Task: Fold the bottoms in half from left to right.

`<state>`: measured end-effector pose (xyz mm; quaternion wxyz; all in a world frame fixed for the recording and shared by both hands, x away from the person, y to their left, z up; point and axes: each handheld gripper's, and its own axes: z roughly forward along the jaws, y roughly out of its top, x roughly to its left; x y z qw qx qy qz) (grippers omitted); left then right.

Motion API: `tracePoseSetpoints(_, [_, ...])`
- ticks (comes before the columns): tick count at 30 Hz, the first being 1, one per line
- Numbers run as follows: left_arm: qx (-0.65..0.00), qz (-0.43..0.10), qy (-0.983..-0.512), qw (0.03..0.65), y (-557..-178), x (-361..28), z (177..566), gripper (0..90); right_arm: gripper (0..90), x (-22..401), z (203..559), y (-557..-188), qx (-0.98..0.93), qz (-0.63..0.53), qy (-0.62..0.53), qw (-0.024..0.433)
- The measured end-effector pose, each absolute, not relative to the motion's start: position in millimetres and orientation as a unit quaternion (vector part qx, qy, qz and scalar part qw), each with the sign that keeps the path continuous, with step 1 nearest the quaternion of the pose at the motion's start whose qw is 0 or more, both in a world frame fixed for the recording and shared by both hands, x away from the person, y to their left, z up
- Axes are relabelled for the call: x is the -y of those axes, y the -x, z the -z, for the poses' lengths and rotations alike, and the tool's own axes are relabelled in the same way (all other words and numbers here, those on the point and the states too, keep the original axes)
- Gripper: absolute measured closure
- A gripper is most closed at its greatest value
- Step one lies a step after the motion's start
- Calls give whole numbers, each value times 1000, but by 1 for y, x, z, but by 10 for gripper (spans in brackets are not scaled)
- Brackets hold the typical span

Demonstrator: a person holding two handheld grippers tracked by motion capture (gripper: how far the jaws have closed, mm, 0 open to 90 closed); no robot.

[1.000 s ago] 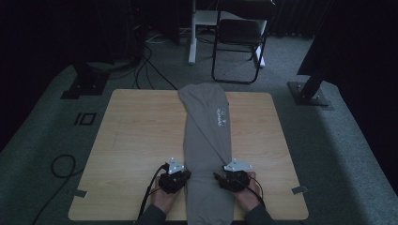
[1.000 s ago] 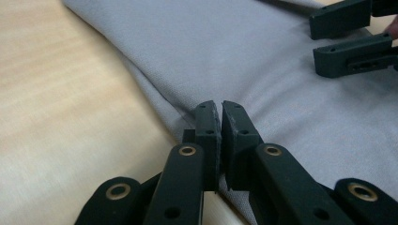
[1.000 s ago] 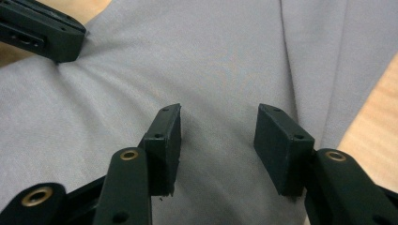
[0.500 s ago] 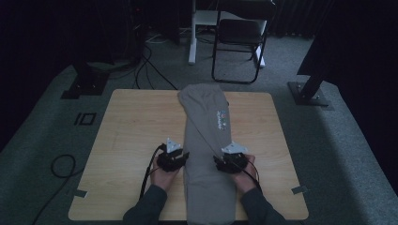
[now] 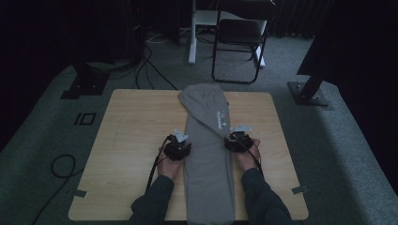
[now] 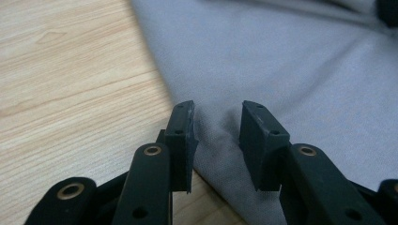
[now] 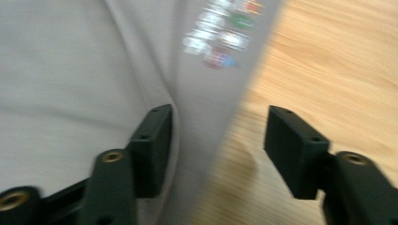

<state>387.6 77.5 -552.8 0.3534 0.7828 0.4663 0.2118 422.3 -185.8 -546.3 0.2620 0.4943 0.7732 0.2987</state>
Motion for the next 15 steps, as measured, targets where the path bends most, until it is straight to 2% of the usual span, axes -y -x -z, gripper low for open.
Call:
tracePoseSetpoints(2, [-468,-209,-781,357,-387,-78,553,655,502,197,549,-422,-765,-299,-508,258])
tracePoseSetpoints(7, [-467,-208,-781,359,-387,-79,554,658,523,203,550,-419,-769,-305,-502,253])
tracePoseSetpoints(15, [-467,-213,-780,359,-397,-80,549,625,485,193,538,-419,-769,-331,-484,255])
